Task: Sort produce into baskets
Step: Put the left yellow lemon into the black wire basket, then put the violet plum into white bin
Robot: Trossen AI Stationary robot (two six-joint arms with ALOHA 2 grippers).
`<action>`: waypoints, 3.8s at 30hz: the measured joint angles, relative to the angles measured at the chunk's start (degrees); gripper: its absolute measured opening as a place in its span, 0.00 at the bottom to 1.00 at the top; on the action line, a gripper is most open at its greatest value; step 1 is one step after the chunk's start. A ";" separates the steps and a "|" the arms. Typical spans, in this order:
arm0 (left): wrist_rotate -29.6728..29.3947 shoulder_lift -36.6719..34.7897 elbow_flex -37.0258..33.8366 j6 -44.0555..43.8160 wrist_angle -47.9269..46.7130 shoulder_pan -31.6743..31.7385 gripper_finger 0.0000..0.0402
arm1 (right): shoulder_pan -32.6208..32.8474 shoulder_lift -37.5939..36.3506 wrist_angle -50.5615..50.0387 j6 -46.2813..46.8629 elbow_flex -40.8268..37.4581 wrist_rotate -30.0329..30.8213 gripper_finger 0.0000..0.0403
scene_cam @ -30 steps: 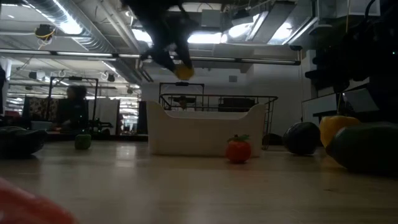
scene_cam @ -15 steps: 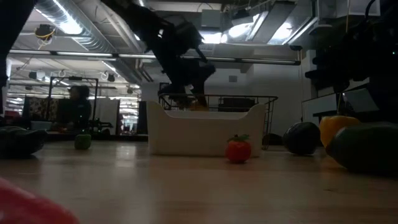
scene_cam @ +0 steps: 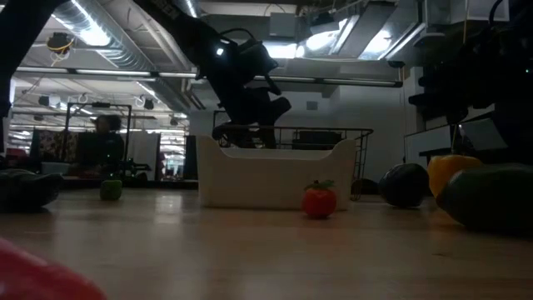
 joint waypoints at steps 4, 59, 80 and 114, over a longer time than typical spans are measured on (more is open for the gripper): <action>0.00 0.00 0.00 0.05 -0.11 0.00 0.53 | 0.00 -0.01 0.00 -0.01 0.00 0.00 0.70; 0.20 -30.25 -2.87 15.63 -11.16 -5.20 0.73 | 0.02 34.89 -22.85 -12.18 34.71 0.10 0.70; 0.13 -39.74 -24.24 7.45 -0.09 -16.44 0.73 | 2.85 63.87 -36.33 -36.36 44.22 -12.05 0.70; 0.04 -39.69 -24.35 4.46 -0.02 -19.12 0.73 | 15.78 84.91 -36.00 -45.30 44.57 13.43 0.70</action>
